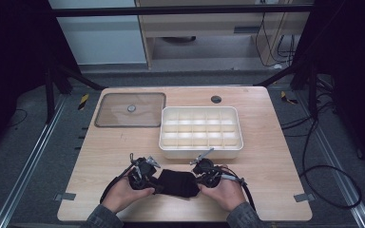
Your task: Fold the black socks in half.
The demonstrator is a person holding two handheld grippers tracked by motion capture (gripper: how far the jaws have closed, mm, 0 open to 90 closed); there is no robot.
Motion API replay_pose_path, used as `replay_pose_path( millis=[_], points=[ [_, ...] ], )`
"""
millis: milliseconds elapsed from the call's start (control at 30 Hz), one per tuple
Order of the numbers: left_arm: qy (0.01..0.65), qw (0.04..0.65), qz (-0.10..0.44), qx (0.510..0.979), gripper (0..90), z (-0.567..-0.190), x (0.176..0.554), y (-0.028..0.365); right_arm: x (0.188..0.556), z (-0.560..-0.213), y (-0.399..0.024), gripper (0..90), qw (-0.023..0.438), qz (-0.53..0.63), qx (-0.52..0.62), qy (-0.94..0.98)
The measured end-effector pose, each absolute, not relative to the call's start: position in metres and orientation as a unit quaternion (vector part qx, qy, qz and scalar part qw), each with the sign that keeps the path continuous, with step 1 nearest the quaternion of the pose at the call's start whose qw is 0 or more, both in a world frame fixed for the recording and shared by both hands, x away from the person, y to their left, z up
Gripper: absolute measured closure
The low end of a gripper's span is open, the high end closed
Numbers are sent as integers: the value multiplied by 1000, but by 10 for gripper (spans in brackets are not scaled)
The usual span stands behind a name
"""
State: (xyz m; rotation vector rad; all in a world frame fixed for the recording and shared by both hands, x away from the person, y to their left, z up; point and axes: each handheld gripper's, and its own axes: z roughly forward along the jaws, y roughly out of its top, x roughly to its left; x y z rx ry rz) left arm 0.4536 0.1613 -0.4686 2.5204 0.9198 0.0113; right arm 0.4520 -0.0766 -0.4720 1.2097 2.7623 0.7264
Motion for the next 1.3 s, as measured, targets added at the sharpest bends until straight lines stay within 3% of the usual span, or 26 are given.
replay_pose_path(
  millis=[467, 1067, 1300],
  points=[
    [327, 233, 23, 915, 585, -458, 452, 159, 452, -472, -77, 821, 20, 234, 390, 891],
    [343, 222, -6, 913, 556, -471, 463, 161, 453, -472, -76, 821, 21, 232, 386, 892],
    [340, 217, -21, 915, 649, -470, 464, 159, 453, -472, -76, 821, 22, 230, 387, 893]
  ],
)
